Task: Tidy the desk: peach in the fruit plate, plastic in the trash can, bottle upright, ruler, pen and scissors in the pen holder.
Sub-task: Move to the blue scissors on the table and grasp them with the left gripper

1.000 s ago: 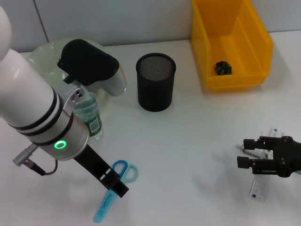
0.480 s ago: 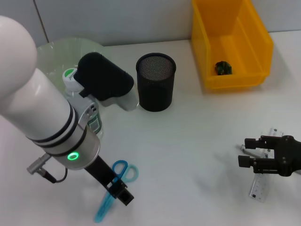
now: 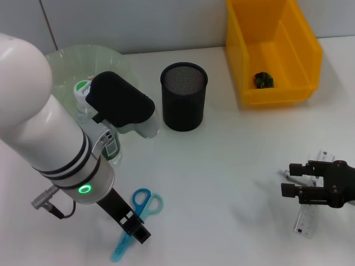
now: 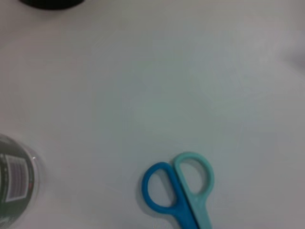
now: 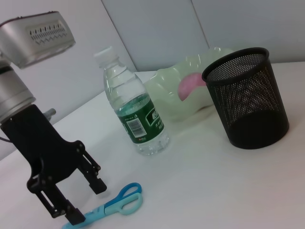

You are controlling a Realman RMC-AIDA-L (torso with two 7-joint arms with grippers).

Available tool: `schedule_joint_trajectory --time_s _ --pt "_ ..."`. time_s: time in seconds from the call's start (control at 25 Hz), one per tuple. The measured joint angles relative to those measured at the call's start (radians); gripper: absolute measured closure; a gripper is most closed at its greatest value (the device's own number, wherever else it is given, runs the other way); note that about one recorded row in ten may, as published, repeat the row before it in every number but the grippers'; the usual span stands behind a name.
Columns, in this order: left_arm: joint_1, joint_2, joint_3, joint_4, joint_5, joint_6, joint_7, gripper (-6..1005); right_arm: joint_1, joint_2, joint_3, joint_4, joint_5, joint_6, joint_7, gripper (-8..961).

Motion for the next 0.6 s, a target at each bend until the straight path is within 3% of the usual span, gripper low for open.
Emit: schedule_joint_trajectory --time_s 0.6 --pt "0.000 0.000 0.026 -0.035 0.002 -0.035 0.002 287 0.000 0.003 0.000 0.001 0.000 0.011 0.003 211"
